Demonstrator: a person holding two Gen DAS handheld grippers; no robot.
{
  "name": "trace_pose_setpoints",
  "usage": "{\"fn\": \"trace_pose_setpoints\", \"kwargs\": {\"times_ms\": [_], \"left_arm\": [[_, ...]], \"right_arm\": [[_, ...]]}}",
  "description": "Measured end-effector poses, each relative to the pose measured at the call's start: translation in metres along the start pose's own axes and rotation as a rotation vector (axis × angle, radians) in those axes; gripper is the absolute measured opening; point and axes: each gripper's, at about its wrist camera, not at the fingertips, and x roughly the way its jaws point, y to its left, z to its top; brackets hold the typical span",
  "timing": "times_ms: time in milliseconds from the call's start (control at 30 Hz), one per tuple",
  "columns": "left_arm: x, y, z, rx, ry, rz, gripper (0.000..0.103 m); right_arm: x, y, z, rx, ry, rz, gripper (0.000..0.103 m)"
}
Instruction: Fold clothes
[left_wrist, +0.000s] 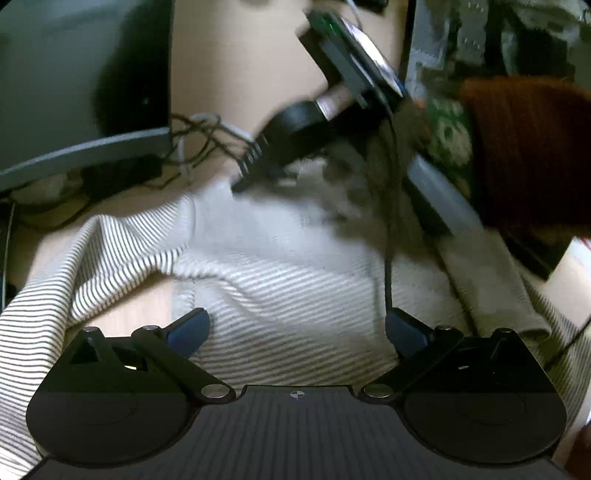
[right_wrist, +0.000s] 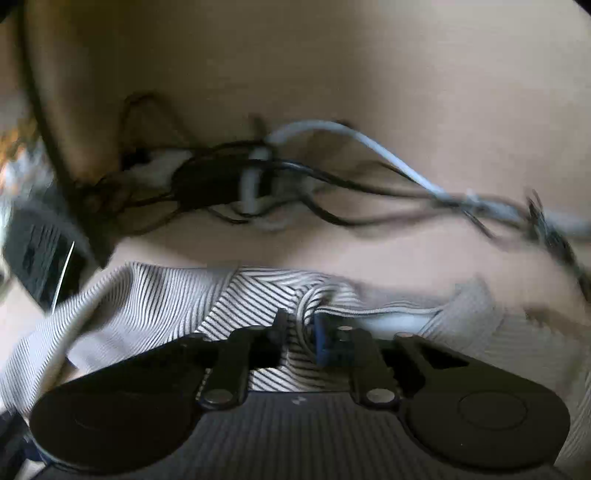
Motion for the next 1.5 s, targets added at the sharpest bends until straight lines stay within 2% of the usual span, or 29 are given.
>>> {"fn": "trace_pose_setpoints", "kwargs": {"times_ms": [100,200,300,333,367,400,433,467,600,767,833,967,1033,1133,1167,1300,1400,1500], "left_arm": [[-0.008,-0.003,-0.009,0.038,0.033,0.021,0.103],[-0.019,-0.003,-0.018,0.037,0.039,0.04,0.103],[-0.025,0.007,-0.024,-0.018,0.062,0.044,0.103],[-0.027,0.011,-0.025,-0.034,0.061,0.036,0.103],[-0.03,0.015,-0.026,-0.05,0.06,0.028,0.103],[-0.032,0.019,-0.027,-0.064,0.059,0.021,0.103],[-0.035,0.021,-0.029,-0.064,0.06,0.016,0.103],[-0.037,0.023,-0.031,-0.067,0.061,0.008,0.103],[-0.044,0.028,-0.033,-0.076,0.069,-0.015,0.103],[-0.043,0.03,-0.032,-0.047,0.091,-0.029,0.103],[-0.044,0.027,-0.034,-0.023,0.102,-0.035,0.103],[-0.047,0.019,-0.039,0.07,0.141,-0.026,0.103],[-0.05,0.019,-0.041,0.088,0.15,-0.026,0.103],[-0.066,0.029,-0.038,0.048,0.149,-0.049,0.103],[-0.076,0.035,-0.038,0.03,0.133,-0.036,0.103],[-0.115,0.067,-0.044,0.022,0.076,0.072,0.103],[-0.129,0.084,-0.055,0.046,0.099,0.165,0.103],[-0.139,0.101,-0.058,-0.029,0.114,0.229,0.103]], "right_arm": [[0.01,0.002,0.014,-0.041,-0.021,-0.001,0.011],[0.028,0.001,0.016,-0.059,0.009,-0.014,0.011],[0.016,0.01,0.005,-0.045,0.006,0.028,0.015],[0.007,0.011,0.002,-0.022,-0.003,0.041,0.025],[-0.008,0.01,-0.003,0.001,-0.021,0.04,0.046],[-0.025,0.011,-0.01,0.008,-0.044,0.026,0.06],[-0.043,0.012,-0.017,0.016,-0.068,0.013,0.09],[-0.061,0.012,-0.023,0.023,-0.091,0.0,0.103],[-0.124,0.021,-0.073,0.065,-0.08,-0.043,0.103],[-0.185,0.045,-0.147,0.145,-0.072,-0.223,0.103],[-0.199,0.048,-0.168,0.212,-0.065,-0.263,0.103],[-0.202,0.045,-0.203,0.358,0.0,-0.288,0.103],[-0.198,0.047,-0.213,0.396,0.024,-0.298,0.103],[-0.191,0.049,-0.221,0.422,0.02,-0.34,0.103],[-0.192,0.049,-0.222,0.426,0.019,-0.349,0.103],[-0.187,0.051,-0.218,0.424,0.034,-0.381,0.103],[-0.183,0.05,-0.211,0.412,0.065,-0.378,0.103],[-0.196,0.054,-0.204,0.326,0.042,-0.375,0.102]]}}
